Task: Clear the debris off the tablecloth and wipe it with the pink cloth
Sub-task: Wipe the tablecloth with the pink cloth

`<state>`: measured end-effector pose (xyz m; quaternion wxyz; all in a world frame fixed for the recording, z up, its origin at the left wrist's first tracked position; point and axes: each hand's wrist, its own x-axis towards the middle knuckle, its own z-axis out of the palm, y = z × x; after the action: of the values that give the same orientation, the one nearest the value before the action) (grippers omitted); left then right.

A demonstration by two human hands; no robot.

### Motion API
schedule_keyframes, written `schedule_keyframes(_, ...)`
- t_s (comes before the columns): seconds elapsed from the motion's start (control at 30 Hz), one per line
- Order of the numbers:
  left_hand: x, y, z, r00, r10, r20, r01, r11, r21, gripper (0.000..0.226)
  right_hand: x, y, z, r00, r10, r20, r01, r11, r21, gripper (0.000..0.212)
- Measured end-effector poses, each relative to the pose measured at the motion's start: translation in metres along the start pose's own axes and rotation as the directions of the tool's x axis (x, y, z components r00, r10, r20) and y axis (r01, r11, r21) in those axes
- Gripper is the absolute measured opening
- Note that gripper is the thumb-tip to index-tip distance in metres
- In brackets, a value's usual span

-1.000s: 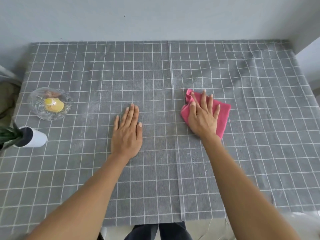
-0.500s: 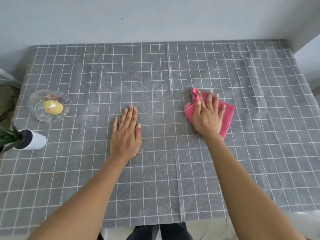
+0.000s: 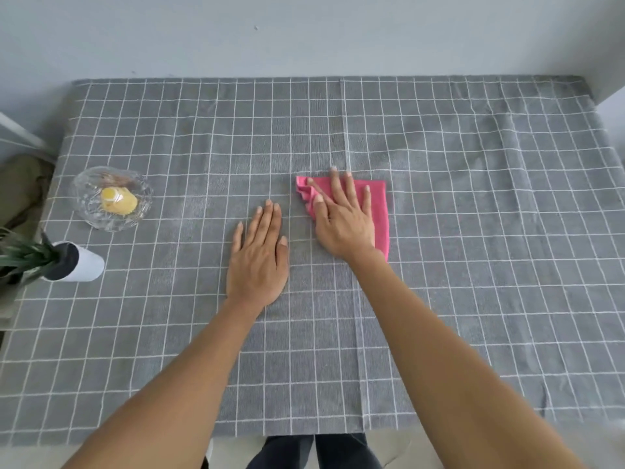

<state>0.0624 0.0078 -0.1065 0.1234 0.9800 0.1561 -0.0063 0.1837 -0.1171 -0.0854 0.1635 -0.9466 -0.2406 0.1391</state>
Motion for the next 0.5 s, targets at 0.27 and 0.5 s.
schedule_keyframes(0.27, 0.001, 0.004, 0.000, 1.000, 0.002, 0.005, -0.001, 1.000, -0.012, 0.056, 0.006, 0.028, -0.012, 0.969, 0.237, -0.064, -0.237, 0.971, 0.016, 0.051)
schedule_keyframes(0.5, 0.000, -0.005, 0.001, 1.000, -0.003, -0.020, 0.002, 0.999, -0.042, 0.054, -0.025, 0.008, 0.004, 0.998, -0.049, 0.032, 0.049, 0.999, 0.000, 0.049)
